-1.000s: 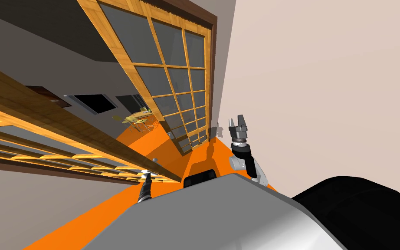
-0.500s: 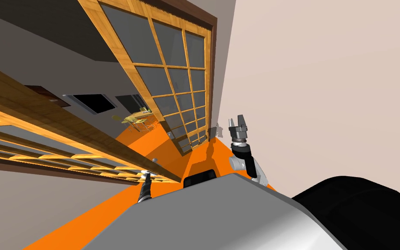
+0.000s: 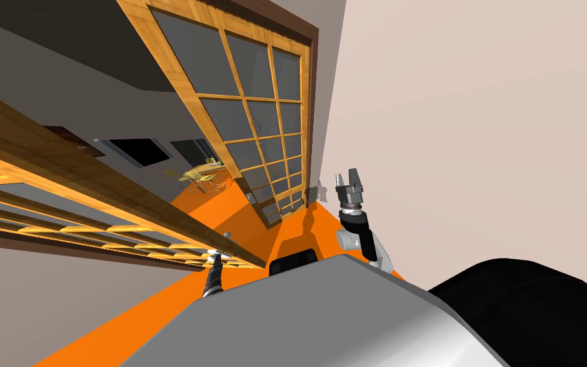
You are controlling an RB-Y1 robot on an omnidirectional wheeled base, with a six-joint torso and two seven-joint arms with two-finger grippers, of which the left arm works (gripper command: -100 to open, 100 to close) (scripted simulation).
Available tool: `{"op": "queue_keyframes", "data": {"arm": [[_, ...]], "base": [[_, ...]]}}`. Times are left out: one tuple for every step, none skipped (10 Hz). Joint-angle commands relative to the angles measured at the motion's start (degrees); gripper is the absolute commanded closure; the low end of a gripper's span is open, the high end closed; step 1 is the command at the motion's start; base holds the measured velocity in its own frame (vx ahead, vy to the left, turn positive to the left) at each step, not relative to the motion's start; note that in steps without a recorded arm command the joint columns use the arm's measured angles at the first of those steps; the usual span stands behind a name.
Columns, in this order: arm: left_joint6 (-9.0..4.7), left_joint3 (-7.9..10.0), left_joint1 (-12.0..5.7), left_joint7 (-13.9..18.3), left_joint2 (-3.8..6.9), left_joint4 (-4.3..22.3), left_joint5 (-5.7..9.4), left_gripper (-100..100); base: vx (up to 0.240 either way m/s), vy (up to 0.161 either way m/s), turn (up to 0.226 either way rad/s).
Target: Pull the door open
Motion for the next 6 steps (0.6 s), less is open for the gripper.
{"op": "queue_keyframes", "data": {"arm": [[0.29, 1.62, -0.18, 0.56, 1.49, -0.17, 0.95, 100], [0.24, -0.12, 0.53, 1.68, -0.22, -1.05, -0.1, 100], [0.22, -0.13, 0.44, 2.47, -0.2, -1.0, -0.12, 100], [0.2, -0.15, 0.33, 3.41, -0.19, -0.93, -0.15, 100], [0.16, -0.17, 0.15, 4.9, -0.16, -0.82, -0.19, 100], [0.16, -0.17, 0.15, 4.9, -0.16, -0.82, -0.19, 100]], "base": [[0.011, 0.002, -0.003], [-0.022, -0.008, -0.071], [-0.045, 0.005, -0.075], [-0.046, 0.02, -0.057], [-0.044, 0.028, -0.066], [-0.031, 0.026, -0.031]]}}
